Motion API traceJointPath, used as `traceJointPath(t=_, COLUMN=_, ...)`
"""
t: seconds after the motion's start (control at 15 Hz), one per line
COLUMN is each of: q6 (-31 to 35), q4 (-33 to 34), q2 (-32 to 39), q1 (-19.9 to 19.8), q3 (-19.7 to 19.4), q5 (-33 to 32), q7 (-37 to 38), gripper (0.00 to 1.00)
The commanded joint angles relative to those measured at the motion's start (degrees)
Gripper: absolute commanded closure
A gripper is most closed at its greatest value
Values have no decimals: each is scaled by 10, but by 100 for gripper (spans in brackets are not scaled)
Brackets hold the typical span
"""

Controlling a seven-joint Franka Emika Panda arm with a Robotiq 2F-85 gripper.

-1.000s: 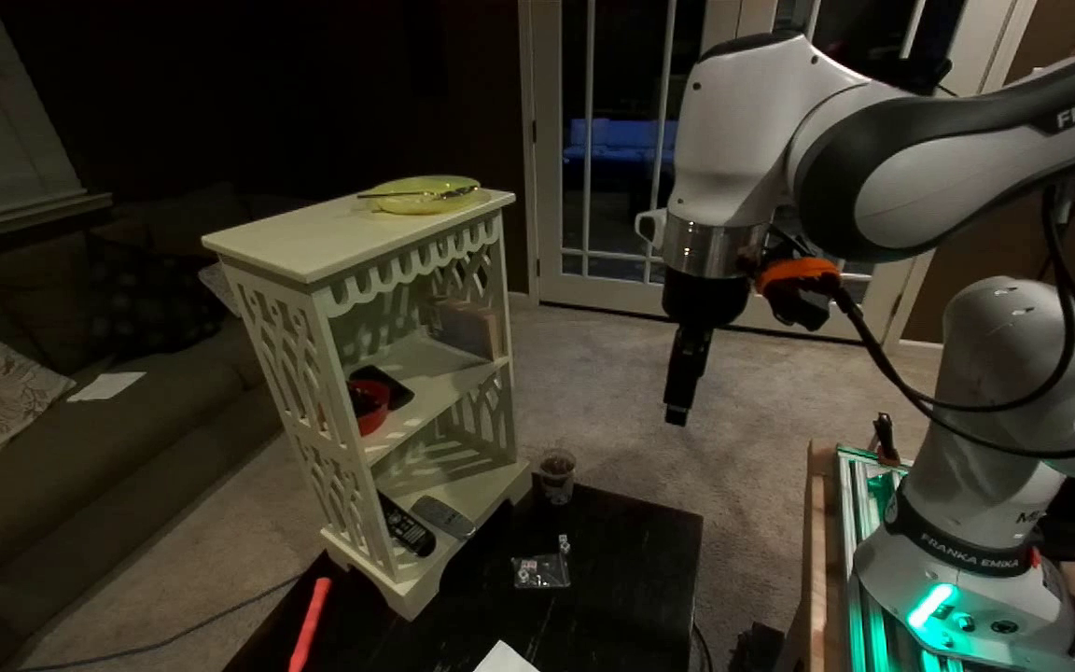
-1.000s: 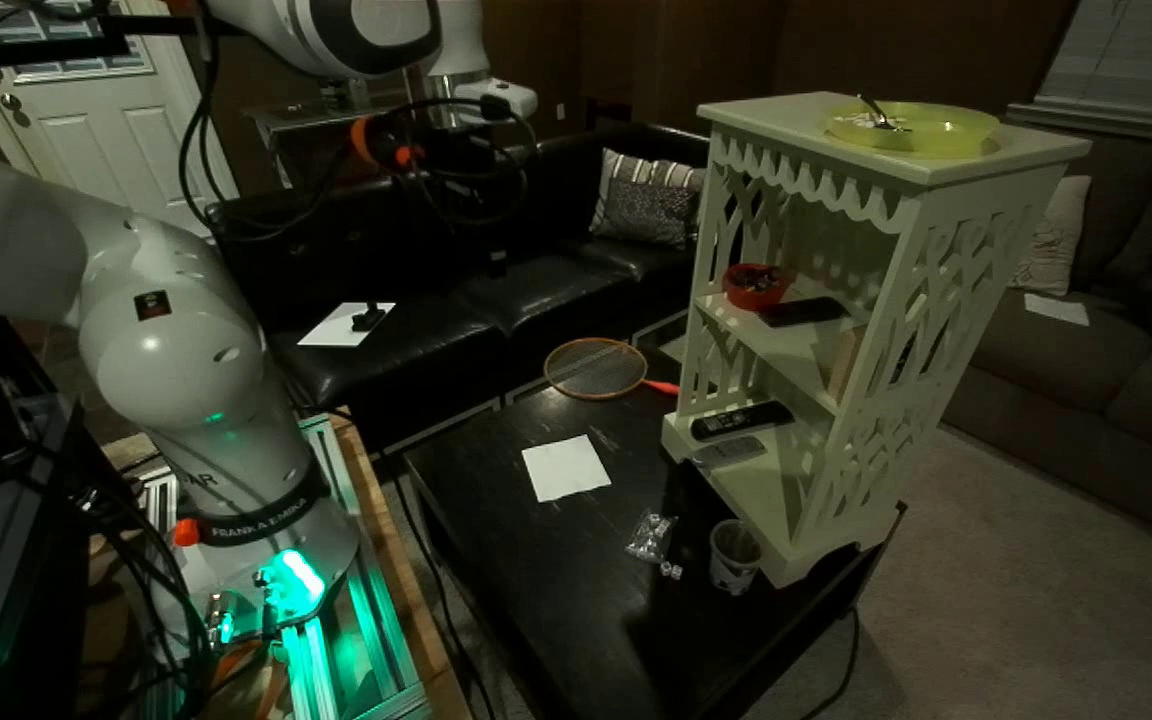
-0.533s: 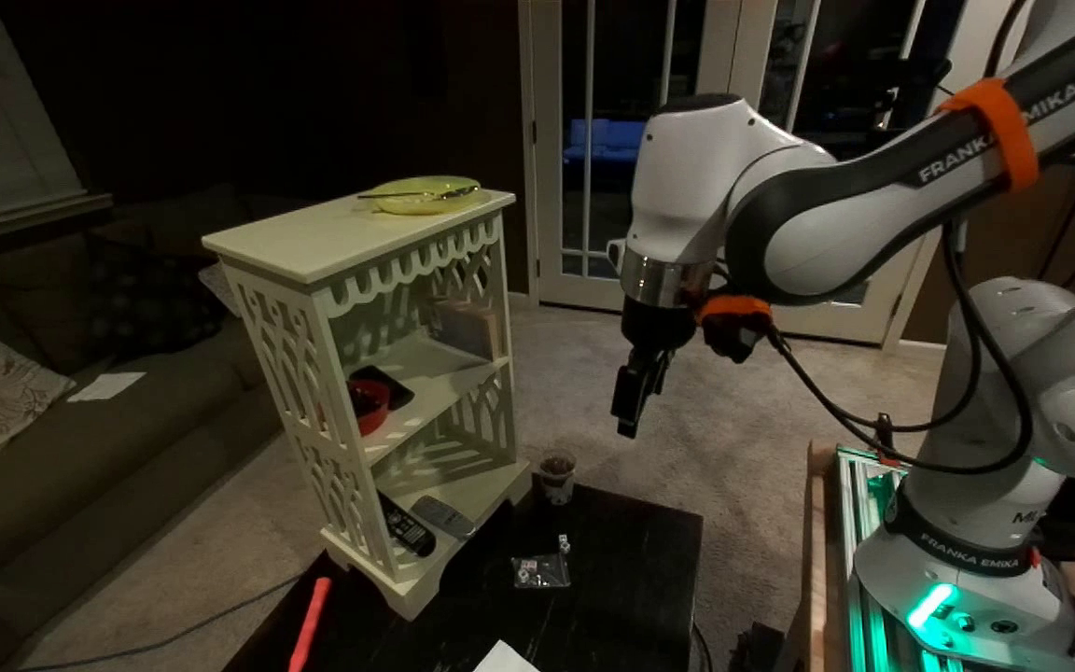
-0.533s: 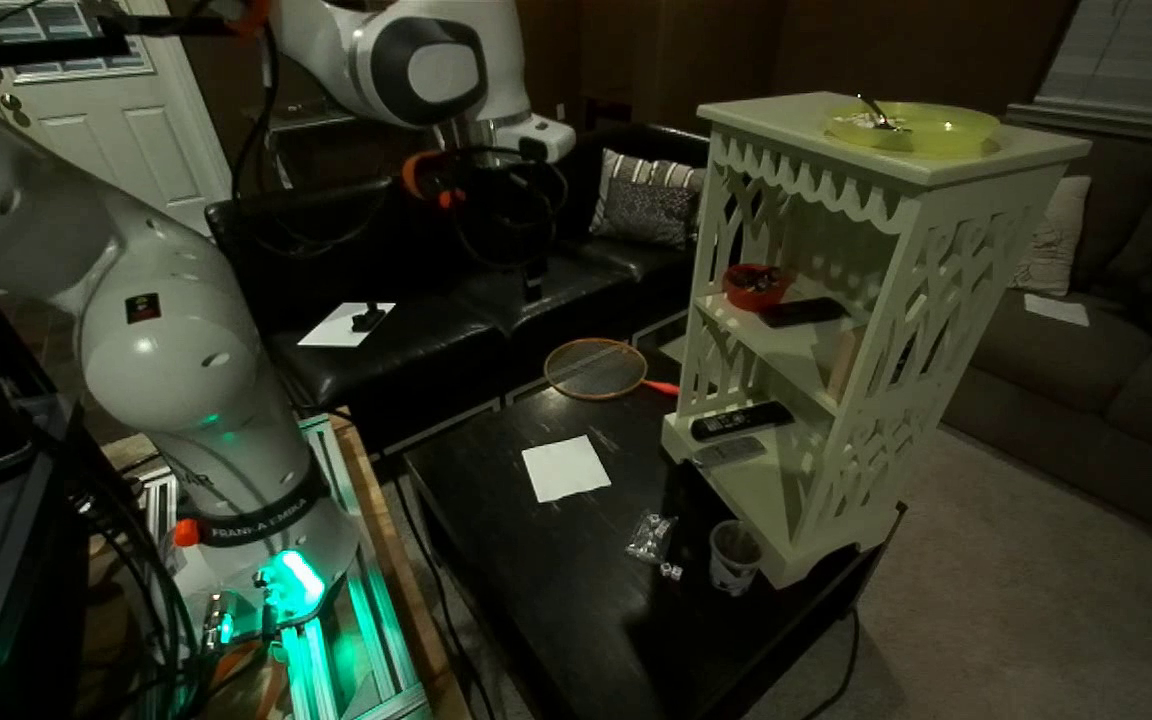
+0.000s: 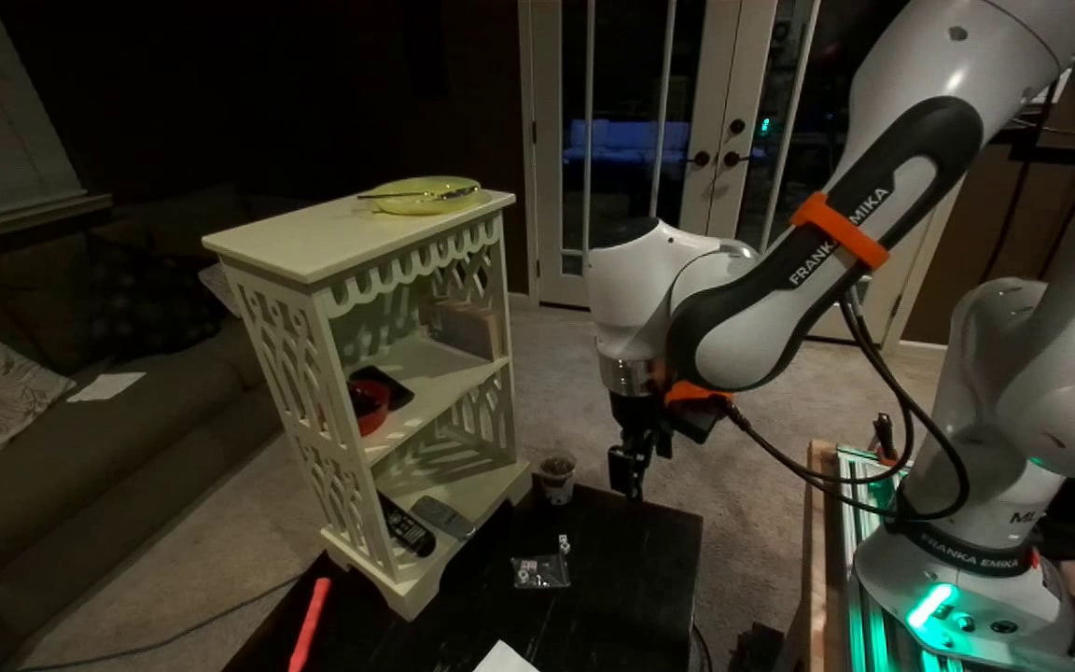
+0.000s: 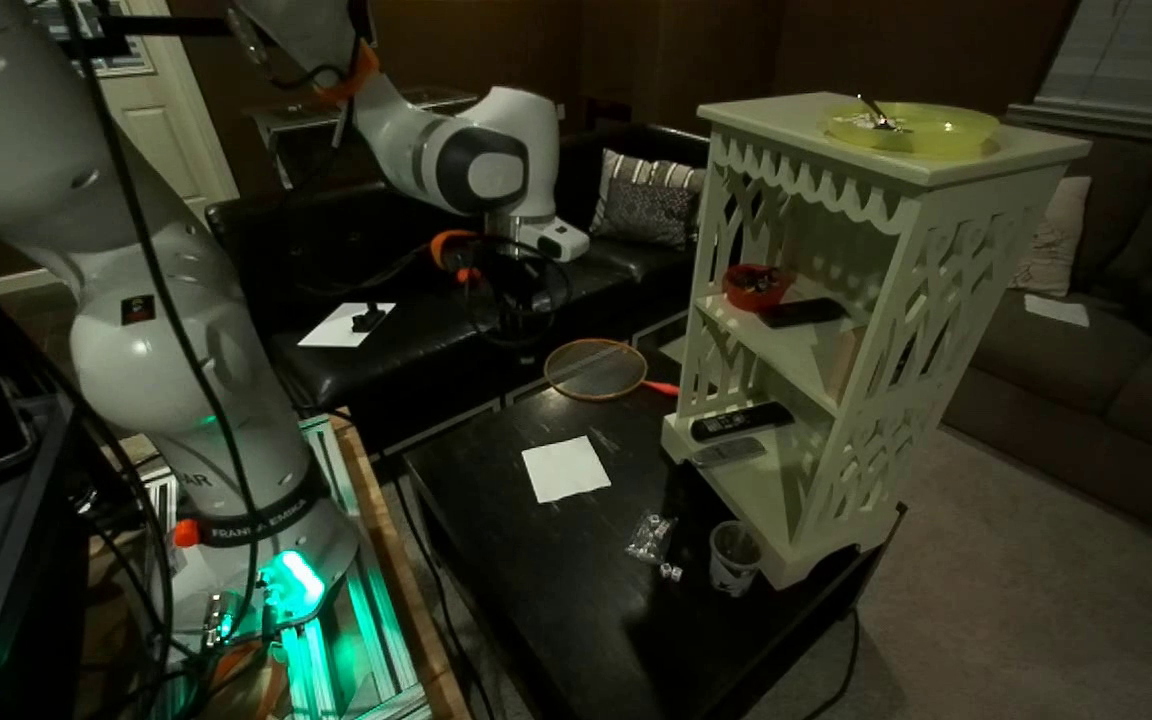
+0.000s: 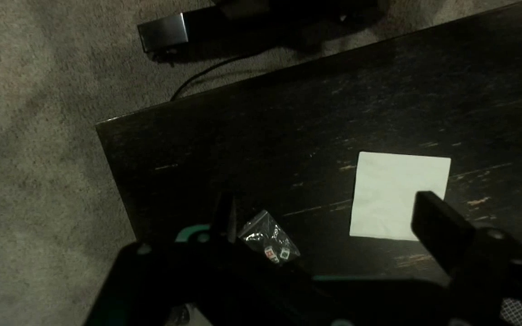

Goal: Put the grey remote control on top of the shelf.

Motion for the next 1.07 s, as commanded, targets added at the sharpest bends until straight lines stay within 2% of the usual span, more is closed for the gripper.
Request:
traceJointPath(t=0.0, q6=-1, q4=3, q2=9, q1=12, q3=-13, q5=-4, q7=3, gripper=0)
traceJointPath(t=0.2, q6=-3, q4=9, q2=13, q1=12, q3=-13, q5=-4, q7=4, gripper=0)
traceJointPath(t=0.27, q6=17, q4=8, q2=19, q1=10, q3=-13, q5=-2, q7=15, gripper=0)
traceJointPath(t=0.47, q6=156, q4=8, q2=77, q1=10, q3=-26, q5=29, q7=17, gripper=0)
traceJointPath(t=0.6, q6=246, q4=17, q2=124, q1=3, q3=-22, q5=-2, q7=50, gripper=0)
traceJointPath(t=0.73, q6=341, q4=23, q2=188, q1=-3, q3=-27, q5=-62, q7=92, gripper=0)
traceJointPath(t=0.8, q6=387, q4=23, q2=219, q1=-2, q3=-43, q5=-124, q7=132, gripper=0)
traceJointPath(t=0.87, q6=411, q4=18, q2=230, q1=8, q3=-78, q5=-165, q7=137, gripper=0)
traceJointPath(t=0.93, q6=409, q4=35, q2=245, q1=64, q3=-156, q5=-211, q7=153, gripper=0)
traceJointPath(t=1.0, q6=390, q4=63, q2=276, q1=80, q3=-189, q5=-257, q7=181, gripper=0)
